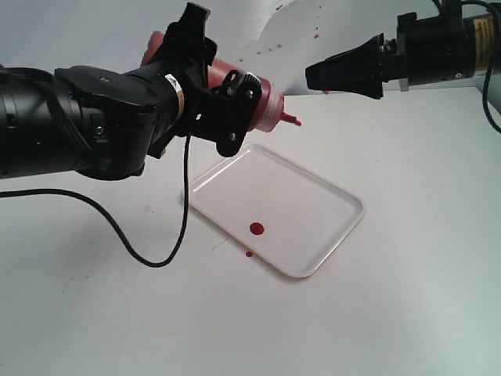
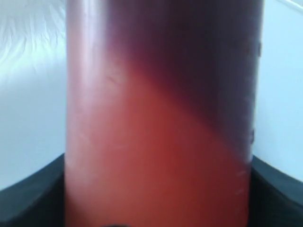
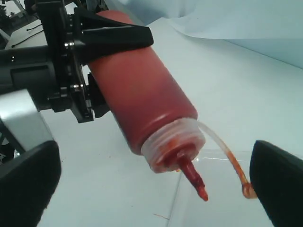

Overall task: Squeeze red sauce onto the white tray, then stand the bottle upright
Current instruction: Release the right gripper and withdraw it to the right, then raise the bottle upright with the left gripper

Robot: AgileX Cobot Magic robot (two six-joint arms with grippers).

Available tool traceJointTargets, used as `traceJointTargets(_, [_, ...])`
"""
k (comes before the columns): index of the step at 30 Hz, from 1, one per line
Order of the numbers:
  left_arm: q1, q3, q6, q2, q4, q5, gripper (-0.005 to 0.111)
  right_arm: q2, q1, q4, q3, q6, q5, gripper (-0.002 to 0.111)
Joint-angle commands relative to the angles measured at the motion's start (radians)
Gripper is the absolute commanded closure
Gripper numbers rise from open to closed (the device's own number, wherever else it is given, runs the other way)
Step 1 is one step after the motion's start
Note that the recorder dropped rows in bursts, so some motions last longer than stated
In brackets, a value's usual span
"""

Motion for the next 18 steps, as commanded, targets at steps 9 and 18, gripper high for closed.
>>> traceJointTargets(9, [0.048,-0.011,-0.532,-0.107,-0.002,0.017,0.107,-0.005,-0.006,0.001,-0.005,0.052,-0.009,0.003])
traceJointTargets(18, [0.140,-0.011,-0.729,-0.195,-0.073,-0.149,0.107,-0.005,0.002,0.010,-0.005,0.055,-0.009,0.003])
